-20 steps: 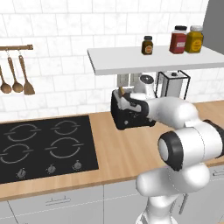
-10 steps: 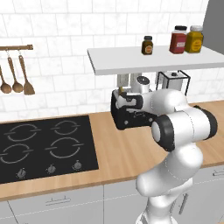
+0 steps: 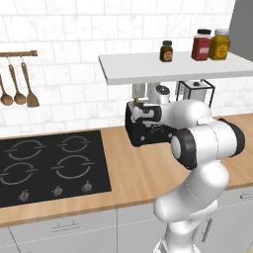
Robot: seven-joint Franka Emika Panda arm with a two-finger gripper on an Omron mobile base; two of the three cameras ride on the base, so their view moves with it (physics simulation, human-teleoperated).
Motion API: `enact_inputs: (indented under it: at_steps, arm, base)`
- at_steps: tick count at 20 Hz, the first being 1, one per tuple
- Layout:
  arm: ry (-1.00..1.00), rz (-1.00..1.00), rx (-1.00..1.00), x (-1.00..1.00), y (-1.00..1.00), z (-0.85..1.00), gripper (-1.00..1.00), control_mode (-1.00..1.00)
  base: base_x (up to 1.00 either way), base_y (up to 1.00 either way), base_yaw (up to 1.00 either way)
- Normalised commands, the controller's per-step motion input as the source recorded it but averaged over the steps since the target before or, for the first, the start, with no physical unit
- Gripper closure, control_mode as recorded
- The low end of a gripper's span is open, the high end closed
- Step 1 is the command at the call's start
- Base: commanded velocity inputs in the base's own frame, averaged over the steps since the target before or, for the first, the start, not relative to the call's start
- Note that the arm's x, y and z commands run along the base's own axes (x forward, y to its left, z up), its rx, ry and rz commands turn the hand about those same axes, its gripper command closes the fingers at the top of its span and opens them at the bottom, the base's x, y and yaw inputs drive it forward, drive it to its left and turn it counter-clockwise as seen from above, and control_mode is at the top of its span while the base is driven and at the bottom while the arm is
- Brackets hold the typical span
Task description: Start the toaster. Once the lever pops up, take the bread to the plate on the dining counter.
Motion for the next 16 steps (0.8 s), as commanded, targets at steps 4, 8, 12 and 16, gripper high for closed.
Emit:
enact_inputs:
  at_steps: [4,8,12,16]
  arm:
    - [0.00,0.00,0.00,0.02,0.00,-0.19,1.00,-1.00]
    - [0.00,0.00,0.00,0.00,0.00,-0.24,1.00,-1.00]
    - [0.00,0.00,0.00,-0.01,0.00,-0.19,1.00,-1.00]
    - [0.00,0.00,0.00,-0.01,0.00,-0.13,1.00,-1.00]
  base:
    - [0.00,0.00,0.00]
    - [0.00,0.00,0.00]
    - [0.00,0.00,0.00]
    - [0.00,0.00,0.00]
